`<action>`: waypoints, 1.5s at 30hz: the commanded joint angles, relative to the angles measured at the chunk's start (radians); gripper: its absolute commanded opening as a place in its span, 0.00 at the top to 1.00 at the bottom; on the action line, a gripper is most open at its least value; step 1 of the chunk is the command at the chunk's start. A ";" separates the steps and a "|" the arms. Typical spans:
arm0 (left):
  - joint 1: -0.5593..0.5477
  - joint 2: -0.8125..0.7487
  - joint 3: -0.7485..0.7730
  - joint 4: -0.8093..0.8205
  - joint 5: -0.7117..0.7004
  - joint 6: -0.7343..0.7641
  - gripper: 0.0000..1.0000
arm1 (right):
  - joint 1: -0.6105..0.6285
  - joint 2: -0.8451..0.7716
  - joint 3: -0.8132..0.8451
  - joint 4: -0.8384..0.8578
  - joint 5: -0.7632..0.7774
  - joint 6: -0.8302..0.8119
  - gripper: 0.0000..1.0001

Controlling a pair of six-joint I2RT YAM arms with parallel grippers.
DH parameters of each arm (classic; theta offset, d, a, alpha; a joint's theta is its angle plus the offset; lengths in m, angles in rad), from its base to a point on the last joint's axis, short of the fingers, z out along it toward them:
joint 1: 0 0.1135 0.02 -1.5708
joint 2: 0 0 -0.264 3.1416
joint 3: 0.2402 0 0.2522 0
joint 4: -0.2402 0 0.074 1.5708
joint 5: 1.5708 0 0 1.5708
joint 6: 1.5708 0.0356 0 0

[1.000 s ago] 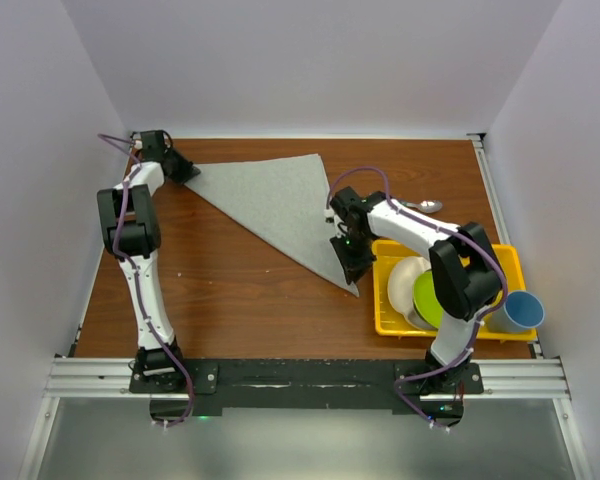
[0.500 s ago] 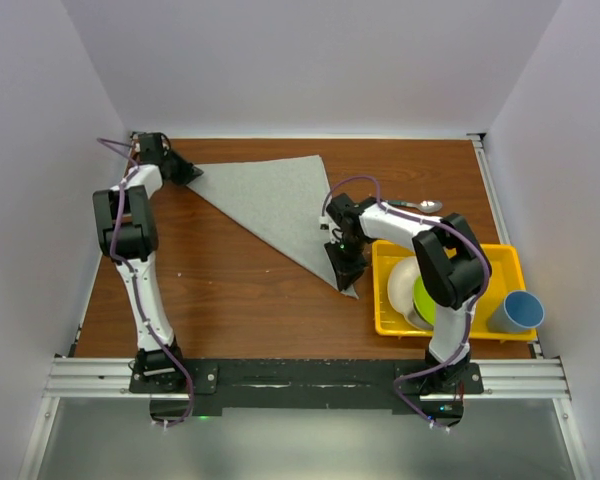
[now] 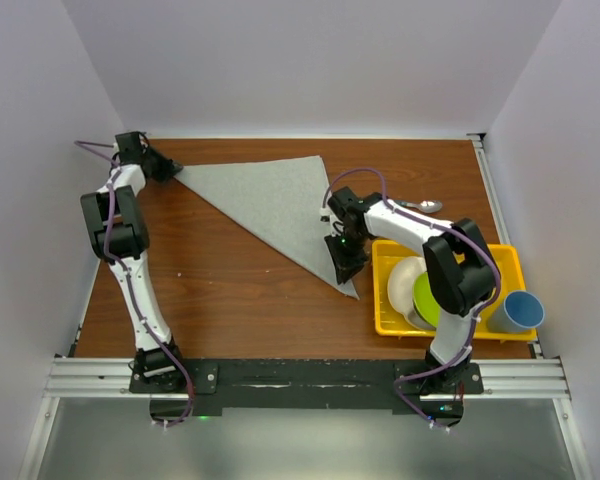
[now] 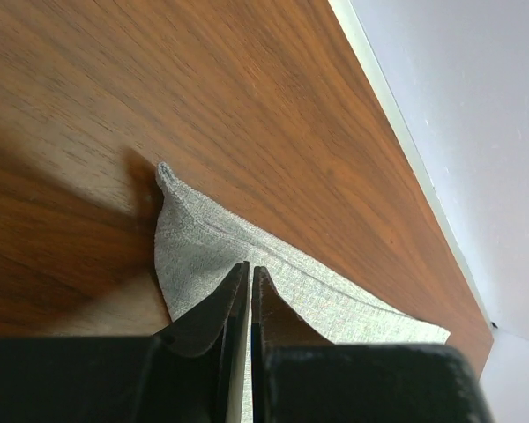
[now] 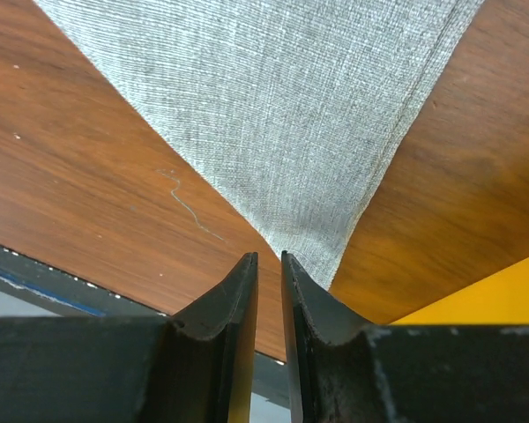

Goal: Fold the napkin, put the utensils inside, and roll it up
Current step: Fold the napkin

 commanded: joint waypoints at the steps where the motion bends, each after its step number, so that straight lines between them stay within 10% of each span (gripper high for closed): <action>1: 0.006 -0.004 -0.002 0.031 0.012 0.021 0.91 | 0.006 -0.036 -0.037 0.009 -0.012 0.016 0.79; 17: -0.014 -0.026 0.050 -0.070 -0.128 0.137 0.81 | 0.025 -0.028 0.116 -0.038 0.010 0.069 0.78; 29: -0.224 -0.347 -0.375 0.117 0.071 0.044 0.74 | 0.029 0.307 0.576 0.097 -0.239 0.106 0.55; 36: -0.344 -0.451 -0.574 0.232 0.173 0.008 0.97 | 0.027 0.539 0.813 0.285 -0.470 0.239 0.68; 45: -0.358 -0.487 -0.678 0.163 0.234 0.096 1.00 | 0.030 0.609 0.787 0.451 -0.587 0.344 0.87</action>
